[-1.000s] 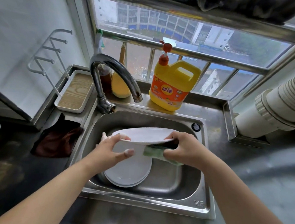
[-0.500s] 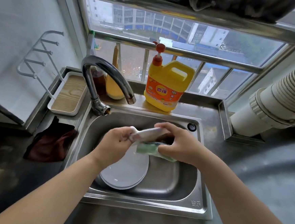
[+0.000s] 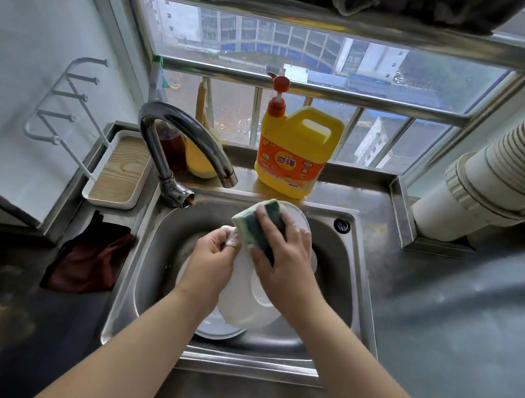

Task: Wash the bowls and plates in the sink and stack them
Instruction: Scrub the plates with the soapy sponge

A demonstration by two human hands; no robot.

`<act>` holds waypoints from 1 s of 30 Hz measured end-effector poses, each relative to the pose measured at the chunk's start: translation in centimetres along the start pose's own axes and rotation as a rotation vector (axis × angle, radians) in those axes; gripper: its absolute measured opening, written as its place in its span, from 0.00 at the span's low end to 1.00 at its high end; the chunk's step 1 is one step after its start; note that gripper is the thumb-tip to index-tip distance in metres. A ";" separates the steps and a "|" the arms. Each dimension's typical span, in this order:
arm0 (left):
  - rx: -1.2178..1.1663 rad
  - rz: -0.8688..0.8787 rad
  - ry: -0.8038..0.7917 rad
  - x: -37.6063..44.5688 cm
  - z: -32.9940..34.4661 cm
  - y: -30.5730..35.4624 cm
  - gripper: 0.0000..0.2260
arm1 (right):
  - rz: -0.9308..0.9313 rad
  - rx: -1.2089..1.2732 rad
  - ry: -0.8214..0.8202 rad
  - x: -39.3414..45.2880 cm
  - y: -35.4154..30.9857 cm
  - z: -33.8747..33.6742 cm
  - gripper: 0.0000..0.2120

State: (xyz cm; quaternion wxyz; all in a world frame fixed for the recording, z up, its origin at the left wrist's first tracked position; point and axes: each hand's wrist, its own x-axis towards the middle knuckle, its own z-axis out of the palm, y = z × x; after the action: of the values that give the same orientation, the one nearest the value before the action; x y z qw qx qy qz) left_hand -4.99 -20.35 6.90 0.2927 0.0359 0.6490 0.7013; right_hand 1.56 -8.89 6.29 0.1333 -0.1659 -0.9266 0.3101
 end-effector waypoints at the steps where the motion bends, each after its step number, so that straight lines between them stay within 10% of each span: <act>1: -0.032 -0.015 0.009 -0.1 0.0 -0.1 0.11 | -0.036 -0.001 0.021 0.0 0.0 0.6 0.26; 8: -0.118 -0.075 0.085 -0.5 -0.5 -0.5 0.09 | 0.323 0.126 0.070 2.9 3.9 0.0 0.25; 15: -0.124 -0.062 0.100 -0.1 -0.5 -1.0 0.09 | -0.085 0.052 0.055 0.8 0.9 2.1 0.23; 20: -0.067 -0.046 0.125 -0.4 -0.3 -1.4 0.11 | 0.329 0.143 0.032 3.8 4.0 0.5 0.25; 26: -0.105 -0.030 0.118 0.0 0.4 -1.4 0.09 | -0.115 0.064 -0.003 1.5 1.0 1.7 0.24; 30: -0.120 -0.028 0.152 -0.1 0.4 -1.7 0.10 | 0.250 0.196 0.035 3.9 4.9 0.7 0.24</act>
State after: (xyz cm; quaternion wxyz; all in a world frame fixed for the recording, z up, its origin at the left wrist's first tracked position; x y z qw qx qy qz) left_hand -4.06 -20.07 5.38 0.2543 -0.0441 0.6266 0.7354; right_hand -1.11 -4.09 3.23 0.1254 -0.2714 -0.8615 0.4103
